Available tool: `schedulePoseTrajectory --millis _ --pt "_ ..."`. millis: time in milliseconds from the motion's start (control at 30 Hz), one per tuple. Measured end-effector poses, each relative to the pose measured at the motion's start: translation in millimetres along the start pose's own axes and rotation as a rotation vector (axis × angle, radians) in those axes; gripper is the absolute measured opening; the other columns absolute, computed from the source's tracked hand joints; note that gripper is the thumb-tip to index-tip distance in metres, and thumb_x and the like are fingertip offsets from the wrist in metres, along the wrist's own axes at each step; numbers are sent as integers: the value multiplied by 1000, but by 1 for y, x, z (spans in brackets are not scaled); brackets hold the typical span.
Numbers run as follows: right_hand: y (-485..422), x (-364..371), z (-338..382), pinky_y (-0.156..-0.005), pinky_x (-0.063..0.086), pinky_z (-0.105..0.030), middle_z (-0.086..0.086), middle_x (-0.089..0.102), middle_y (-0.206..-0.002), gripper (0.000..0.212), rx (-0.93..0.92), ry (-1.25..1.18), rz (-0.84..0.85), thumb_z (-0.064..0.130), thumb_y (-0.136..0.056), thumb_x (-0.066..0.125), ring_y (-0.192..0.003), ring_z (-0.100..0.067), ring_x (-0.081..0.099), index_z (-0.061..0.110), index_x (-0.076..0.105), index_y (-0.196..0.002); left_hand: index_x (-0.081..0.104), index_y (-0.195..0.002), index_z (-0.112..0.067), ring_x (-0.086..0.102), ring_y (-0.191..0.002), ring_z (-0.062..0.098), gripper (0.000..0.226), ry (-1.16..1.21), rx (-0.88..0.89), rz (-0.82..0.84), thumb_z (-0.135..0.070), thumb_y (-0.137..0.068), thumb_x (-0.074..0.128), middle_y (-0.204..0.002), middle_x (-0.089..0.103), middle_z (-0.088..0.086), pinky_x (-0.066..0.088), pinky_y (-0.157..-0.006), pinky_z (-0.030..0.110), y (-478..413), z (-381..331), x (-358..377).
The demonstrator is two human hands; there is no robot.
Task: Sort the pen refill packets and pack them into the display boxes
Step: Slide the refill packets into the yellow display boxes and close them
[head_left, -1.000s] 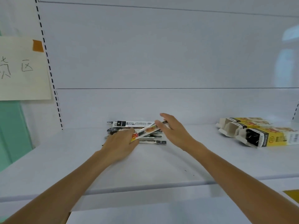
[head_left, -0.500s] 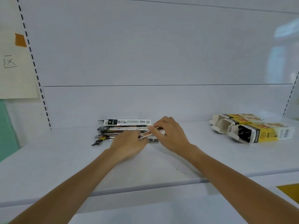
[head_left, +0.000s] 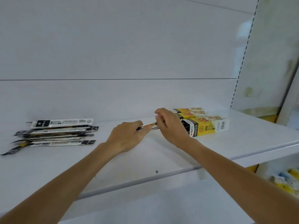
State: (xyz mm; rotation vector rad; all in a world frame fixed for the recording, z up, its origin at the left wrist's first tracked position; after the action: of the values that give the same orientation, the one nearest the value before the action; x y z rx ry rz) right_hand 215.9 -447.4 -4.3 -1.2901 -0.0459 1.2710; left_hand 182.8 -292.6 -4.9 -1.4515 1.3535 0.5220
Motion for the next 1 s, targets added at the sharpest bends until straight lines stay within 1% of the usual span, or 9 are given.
schedulePoseTrajectory --millis 67,233,333,433,533,633,733,867,1000 --pt "-3 -29 -32 -76 43 -36 -9 62 -97 26 -8 60 0 18 -97 41 -87 -24 55 5 52 -116 58 -84 -19 55 -75 22 49 -3 -23 -32 -55 -94 26 -69 55 -1 35 -62 30 -17 -22 14" --pt "-12 -110 -130 -84 43 -36 -6 60 -103 27 117 234 -69 21 -96 43 -96 -22 55 6 51 -117 49 -69 -22 49 -63 17 42 -80 -111 -106 -56 -91 37 -63 51 -4 31 -55 28 -49 -48 37" --pt "-9 -135 -181 -85 42 -39 -11 61 -105 26 179 393 -3 19 -95 43 -102 -27 52 3 53 -113 44 -64 -22 48 -65 18 43 -100 -175 -119 -55 -90 41 -61 50 -5 29 -54 28 -56 -56 49" --pt "-3 -132 -213 -78 41 -37 -11 59 -104 24 175 469 145 18 -95 40 -99 -28 50 2 56 -104 50 -70 -16 49 -64 19 45 -134 -234 -109 -54 -90 41 -63 52 -1 29 -54 28 -54 -58 58" --pt "-4 -126 -225 -70 37 -31 -8 56 -93 27 154 429 209 17 -96 35 -89 -22 45 4 58 -92 50 -71 -15 49 -66 20 43 -141 -296 -77 -53 -91 42 -66 52 0 30 -56 29 -48 -54 61" --pt "-8 -121 -227 -69 37 -32 -8 58 -92 28 111 416 206 16 -97 34 -87 -18 40 5 59 -94 51 -72 -17 48 -67 20 41 -115 -327 -66 -52 -91 42 -67 52 0 29 -55 29 -46 -54 60" --pt "-7 -117 -228 -69 40 -35 -7 59 -91 30 135 424 232 18 -97 29 -89 -18 38 6 57 -95 56 -77 -18 51 -75 22 38 -102 -350 -51 -52 -90 45 -71 54 -1 30 -56 28 -48 -57 59" --pt "-4 -120 -229 -69 40 -35 -5 59 -89 30 93 384 218 18 -97 29 -90 -19 41 8 57 -95 53 -71 -24 52 -81 23 32 -97 -363 -43 -50 -89 47 -72 52 -5 31 -59 28 -52 -61 58" --pt "-4 -119 -229 -68 40 -35 -5 58 -86 29 78 377 219 18 -97 30 -89 -18 40 8 56 -93 53 -66 -25 51 -75 21 39 -82 -363 -63 -62 -74 41 -69 52 -5 29 -56 28 -52 -62 54"
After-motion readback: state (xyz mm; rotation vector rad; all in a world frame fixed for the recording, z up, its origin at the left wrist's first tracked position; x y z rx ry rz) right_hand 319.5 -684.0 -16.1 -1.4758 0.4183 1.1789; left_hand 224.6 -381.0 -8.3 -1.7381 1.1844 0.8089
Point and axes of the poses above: each hand's wrist, its own y-axis away from the middle knuckle, its own x-axis out of the palm, z = x × y, the point moved 2 cm from there along -y, towards the middle knuckle
